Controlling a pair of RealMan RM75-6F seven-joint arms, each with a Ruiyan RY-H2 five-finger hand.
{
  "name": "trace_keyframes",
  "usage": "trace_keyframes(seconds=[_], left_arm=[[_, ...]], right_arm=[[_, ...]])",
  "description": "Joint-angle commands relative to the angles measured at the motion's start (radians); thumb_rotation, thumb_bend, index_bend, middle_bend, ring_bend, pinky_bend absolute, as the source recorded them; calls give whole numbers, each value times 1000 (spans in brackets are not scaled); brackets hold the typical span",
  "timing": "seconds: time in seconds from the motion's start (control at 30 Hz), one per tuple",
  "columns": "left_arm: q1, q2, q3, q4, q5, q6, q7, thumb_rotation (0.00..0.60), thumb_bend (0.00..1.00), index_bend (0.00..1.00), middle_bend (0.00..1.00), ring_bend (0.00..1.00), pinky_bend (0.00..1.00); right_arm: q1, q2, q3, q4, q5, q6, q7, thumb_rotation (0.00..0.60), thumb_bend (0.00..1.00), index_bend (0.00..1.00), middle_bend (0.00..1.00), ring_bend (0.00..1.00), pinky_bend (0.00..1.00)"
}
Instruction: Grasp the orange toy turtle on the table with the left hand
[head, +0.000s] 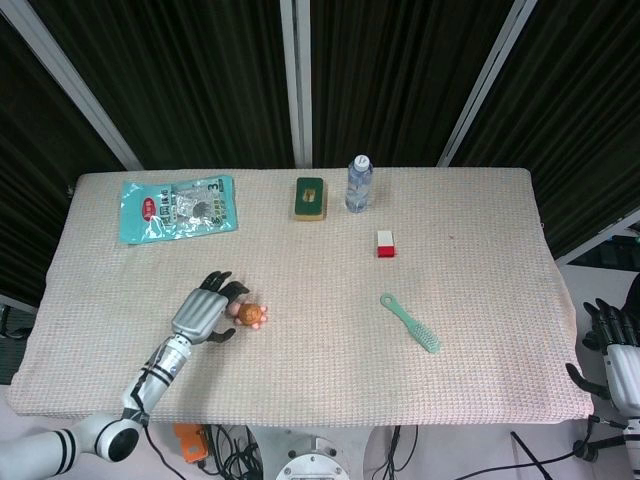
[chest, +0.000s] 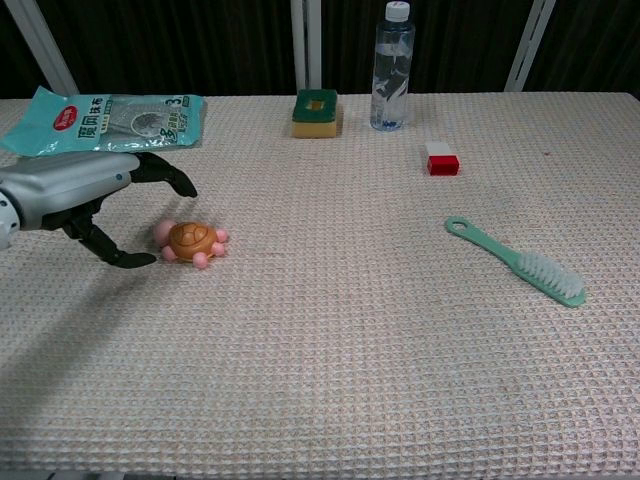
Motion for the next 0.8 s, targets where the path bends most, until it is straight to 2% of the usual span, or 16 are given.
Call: trace_keyframes(seconds=[0.03,0.2,0.33,0.53,0.8], left_arm=[[-7,-10,5,9,2,1,-3,600,253,243,208,0,86],[-28,-35,9,37,-3,-10,-6,600,267,264,222,0,88],[-37,-53,8,65,-6,-4,-12,600,287,307,270,13,103],[-40,-79,8,100,-15,17,-14,600,314,450,429,134,139],[-43,-101,19,131,3,38,-35,600,321,570,542,236,164]], right_arm=[[1,-2,0,5,3,-5,4,600,171,0,0,0,0],[2,-5,0,11,4,-10,8,600,170,0,0,0,0],[4,-6,2,16,9,-15,12,600,170,0,0,0,0],[6,-9,2,24,14,-23,18,600,170,0,0,0,0],[3,-9,2,26,14,-21,20,600,170,0,0,0,0]])
